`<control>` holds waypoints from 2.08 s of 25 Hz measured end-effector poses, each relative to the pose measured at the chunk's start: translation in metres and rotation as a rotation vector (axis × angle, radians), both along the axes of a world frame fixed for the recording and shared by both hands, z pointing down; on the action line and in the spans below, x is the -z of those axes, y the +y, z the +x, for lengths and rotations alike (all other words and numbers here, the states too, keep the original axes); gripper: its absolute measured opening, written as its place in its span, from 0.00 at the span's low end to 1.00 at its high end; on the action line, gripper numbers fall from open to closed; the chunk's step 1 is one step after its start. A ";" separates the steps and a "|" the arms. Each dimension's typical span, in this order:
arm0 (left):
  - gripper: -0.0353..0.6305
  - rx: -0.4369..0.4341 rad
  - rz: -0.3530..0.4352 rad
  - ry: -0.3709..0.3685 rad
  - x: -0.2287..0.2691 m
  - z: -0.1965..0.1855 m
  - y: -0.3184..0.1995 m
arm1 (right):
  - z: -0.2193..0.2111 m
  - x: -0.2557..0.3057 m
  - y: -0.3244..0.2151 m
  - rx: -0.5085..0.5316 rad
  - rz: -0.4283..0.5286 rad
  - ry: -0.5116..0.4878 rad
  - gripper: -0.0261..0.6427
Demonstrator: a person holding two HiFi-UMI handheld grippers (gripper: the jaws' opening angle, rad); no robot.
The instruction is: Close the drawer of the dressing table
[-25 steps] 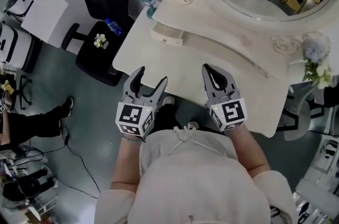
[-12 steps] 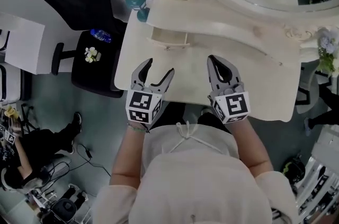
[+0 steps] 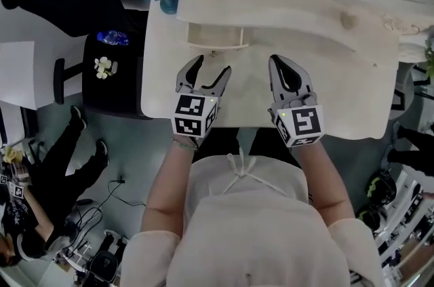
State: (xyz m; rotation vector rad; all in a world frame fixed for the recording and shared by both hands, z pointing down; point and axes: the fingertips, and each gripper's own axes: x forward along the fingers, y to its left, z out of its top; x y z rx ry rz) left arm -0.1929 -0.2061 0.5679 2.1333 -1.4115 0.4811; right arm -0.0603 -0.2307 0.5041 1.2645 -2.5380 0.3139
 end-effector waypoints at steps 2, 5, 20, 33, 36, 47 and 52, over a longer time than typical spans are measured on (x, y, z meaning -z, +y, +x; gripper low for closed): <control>0.53 0.001 -0.019 0.009 -0.010 0.001 -0.006 | 0.001 -0.007 -0.004 -0.019 -0.019 -0.005 0.05; 0.49 0.021 -0.028 0.005 -0.016 0.000 -0.013 | 0.003 -0.012 -0.010 -0.047 -0.039 -0.023 0.05; 0.21 0.028 -0.086 -0.023 -0.026 -0.005 -0.019 | 0.013 -0.015 -0.024 -0.110 -0.031 -0.029 0.05; 0.21 0.049 -0.092 -0.029 -0.022 -0.013 -0.055 | 0.009 -0.014 -0.034 -0.089 -0.056 -0.042 0.05; 0.21 0.063 -0.103 -0.001 -0.022 -0.014 -0.062 | 0.008 -0.012 -0.037 -0.087 -0.053 -0.045 0.05; 0.21 0.052 -0.094 0.000 -0.023 -0.014 -0.082 | 0.011 0.004 -0.055 -0.103 -0.019 -0.044 0.05; 0.21 0.045 -0.095 -0.005 -0.023 -0.012 -0.090 | 0.013 0.009 -0.059 -0.108 -0.013 -0.042 0.05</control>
